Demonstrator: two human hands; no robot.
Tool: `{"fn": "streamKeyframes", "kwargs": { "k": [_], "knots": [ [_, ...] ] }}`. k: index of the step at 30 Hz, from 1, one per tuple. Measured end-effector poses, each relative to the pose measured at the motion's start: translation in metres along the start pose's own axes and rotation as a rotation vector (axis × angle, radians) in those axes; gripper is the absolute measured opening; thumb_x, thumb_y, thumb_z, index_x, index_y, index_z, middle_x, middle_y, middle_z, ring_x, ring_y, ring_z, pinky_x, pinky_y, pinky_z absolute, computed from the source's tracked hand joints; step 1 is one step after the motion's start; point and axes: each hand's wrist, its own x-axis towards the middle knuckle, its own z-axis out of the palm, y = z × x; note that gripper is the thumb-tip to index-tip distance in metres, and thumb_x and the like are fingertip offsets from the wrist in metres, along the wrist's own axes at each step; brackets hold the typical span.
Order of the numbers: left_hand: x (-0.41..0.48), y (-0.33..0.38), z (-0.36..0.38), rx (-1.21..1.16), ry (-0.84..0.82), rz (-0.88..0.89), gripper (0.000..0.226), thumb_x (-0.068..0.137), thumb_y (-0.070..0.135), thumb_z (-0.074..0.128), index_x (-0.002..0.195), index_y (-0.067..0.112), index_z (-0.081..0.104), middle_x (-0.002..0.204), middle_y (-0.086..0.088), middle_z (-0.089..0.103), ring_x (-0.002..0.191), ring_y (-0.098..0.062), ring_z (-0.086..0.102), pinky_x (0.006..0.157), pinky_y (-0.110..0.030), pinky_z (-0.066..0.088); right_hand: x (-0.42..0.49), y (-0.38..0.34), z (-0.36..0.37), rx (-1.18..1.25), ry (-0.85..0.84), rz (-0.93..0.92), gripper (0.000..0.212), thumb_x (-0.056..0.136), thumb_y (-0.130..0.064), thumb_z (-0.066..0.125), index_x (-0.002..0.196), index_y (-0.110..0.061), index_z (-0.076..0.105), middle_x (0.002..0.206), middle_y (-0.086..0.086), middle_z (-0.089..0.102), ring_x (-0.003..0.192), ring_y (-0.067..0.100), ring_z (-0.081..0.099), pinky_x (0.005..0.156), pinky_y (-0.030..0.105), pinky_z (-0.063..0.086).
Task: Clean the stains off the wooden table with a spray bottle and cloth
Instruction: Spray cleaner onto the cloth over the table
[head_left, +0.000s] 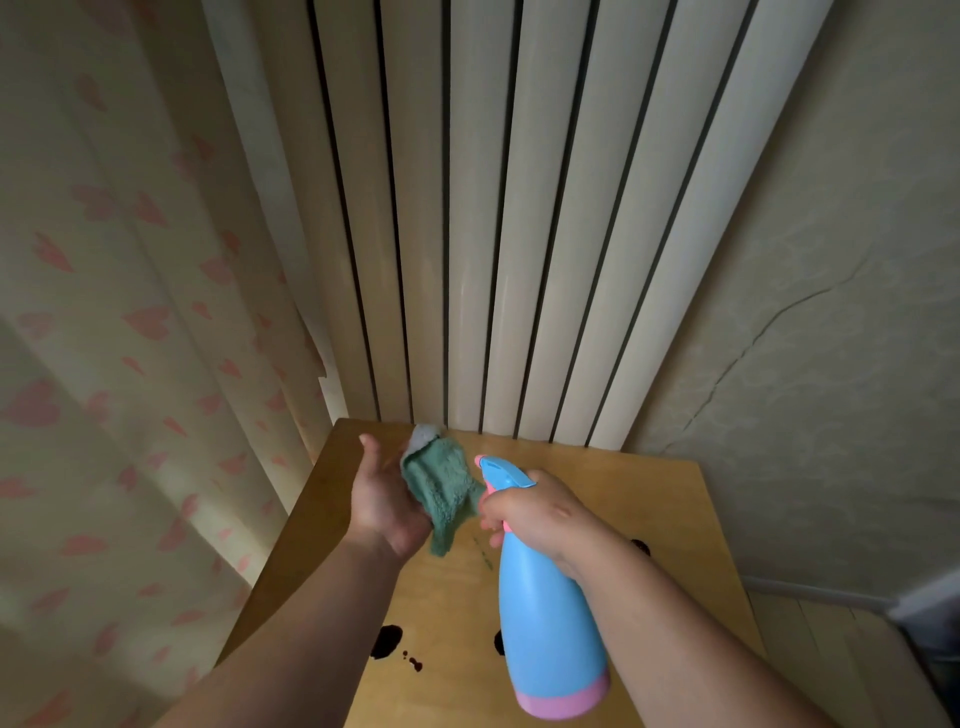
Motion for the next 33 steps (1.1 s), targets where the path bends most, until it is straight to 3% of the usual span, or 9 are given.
{"fn": "streamKeyframes", "kwargs": {
  "k": [3, 6, 10, 14, 18, 21, 25, 28, 33],
  "knots": [
    [0.001, -0.003, 0.003, 0.024, -0.016, -0.031, 0.098, 0.078, 0.081, 0.046, 0.145, 0.009, 0.043, 0.142, -0.025, 0.051, 0.132, -0.046, 0.045, 0.114, -0.064, 0.024, 0.003, 0.001, -0.003, -0.010, 0.095, 0.007, 0.044, 0.051, -0.026, 0.058, 0.094, -0.020, 0.064, 0.071, 0.003, 0.061, 0.068, 0.025, 0.063, 0.069, 0.033, 0.047],
    [0.002, -0.004, 0.006, 0.034, -0.012, -0.050, 0.096, 0.079, 0.080, 0.045, 0.144, 0.009, 0.044, 0.142, -0.025, 0.051, 0.132, -0.047, 0.045, 0.113, -0.064, 0.025, 0.008, -0.001, -0.003, -0.089, 0.101, -0.085, 0.038, 0.057, -0.029, 0.054, 0.092, -0.019, 0.063, 0.069, 0.003, 0.064, 0.066, 0.024, 0.060, 0.068, 0.034, 0.046],
    [-0.001, -0.006, 0.018, 0.049, -0.017, -0.069, 0.091, 0.083, 0.079, 0.040, 0.139, 0.008, 0.049, 0.141, -0.025, 0.051, 0.131, -0.046, 0.047, 0.100, -0.065, 0.042, 0.016, 0.000, -0.007, -0.129, 0.182, -0.075, 0.045, 0.052, -0.028, 0.053, 0.094, -0.018, 0.065, 0.064, 0.001, 0.054, 0.057, 0.023, 0.049, 0.061, 0.030, 0.040],
    [-0.003, -0.006, 0.029, 0.052, -0.017, -0.063, 0.092, 0.084, 0.079, 0.036, 0.137, 0.006, 0.051, 0.136, -0.027, 0.055, 0.128, -0.046, 0.050, 0.110, -0.062, 0.032, 0.020, 0.000, -0.006, -0.119, 0.091, -0.098, 0.051, 0.051, -0.031, 0.058, 0.101, -0.022, 0.064, 0.075, 0.004, 0.069, 0.070, 0.031, 0.068, 0.075, 0.040, 0.056],
    [0.000, -0.003, 0.028, 0.042, -0.005, -0.050, 0.091, 0.085, 0.079, 0.036, 0.139, 0.007, 0.050, 0.137, -0.026, 0.055, 0.129, -0.047, 0.049, 0.113, -0.064, 0.026, 0.022, 0.002, -0.009, -0.172, 0.107, -0.143, 0.043, 0.054, -0.029, 0.055, 0.095, -0.018, 0.063, 0.066, 0.004, 0.060, 0.061, 0.023, 0.054, 0.065, 0.036, 0.049],
    [0.003, -0.001, 0.020, 0.051, 0.007, -0.033, 0.091, 0.085, 0.078, 0.037, 0.139, 0.007, 0.050, 0.138, -0.024, 0.055, 0.130, -0.044, 0.049, 0.113, -0.061, 0.027, 0.025, 0.012, -0.011, -0.113, 0.109, -0.244, 0.024, 0.062, -0.031, 0.055, 0.083, -0.027, 0.064, 0.094, -0.002, 0.070, 0.087, 0.023, 0.067, 0.082, 0.042, 0.053],
    [0.009, 0.000, 0.008, 0.056, 0.044, 0.004, 0.088, 0.086, 0.074, 0.039, 0.142, 0.007, 0.047, 0.136, -0.024, 0.057, 0.129, -0.043, 0.050, 0.113, -0.061, 0.027, 0.046, 0.045, -0.022, -0.197, 0.408, -0.282, 0.025, 0.070, -0.041, 0.047, 0.085, -0.021, 0.055, 0.092, 0.002, 0.064, 0.081, 0.027, 0.061, 0.067, 0.035, 0.048],
    [0.017, -0.002, -0.003, 0.072, 0.053, 0.014, 0.085, 0.089, 0.072, 0.036, 0.142, 0.006, 0.047, 0.135, -0.026, 0.056, 0.129, -0.044, 0.049, 0.112, -0.062, 0.028, 0.073, 0.068, -0.036, -0.379, 0.683, -0.098, 0.028, 0.087, -0.053, 0.043, 0.102, -0.031, 0.053, 0.088, -0.005, 0.060, 0.074, 0.022, 0.055, 0.058, 0.027, 0.039],
    [0.032, -0.005, -0.021, 0.108, 0.047, 0.025, 0.085, 0.087, 0.071, 0.038, 0.140, 0.005, 0.049, 0.135, -0.027, 0.056, 0.129, -0.045, 0.050, 0.112, -0.062, 0.028, 0.133, 0.098, -0.061, -0.297, 0.810, -0.012, 0.050, 0.087, -0.069, 0.041, 0.119, -0.033, 0.052, 0.090, 0.001, 0.065, 0.086, 0.030, 0.062, 0.065, 0.029, 0.038]
  ]
}}
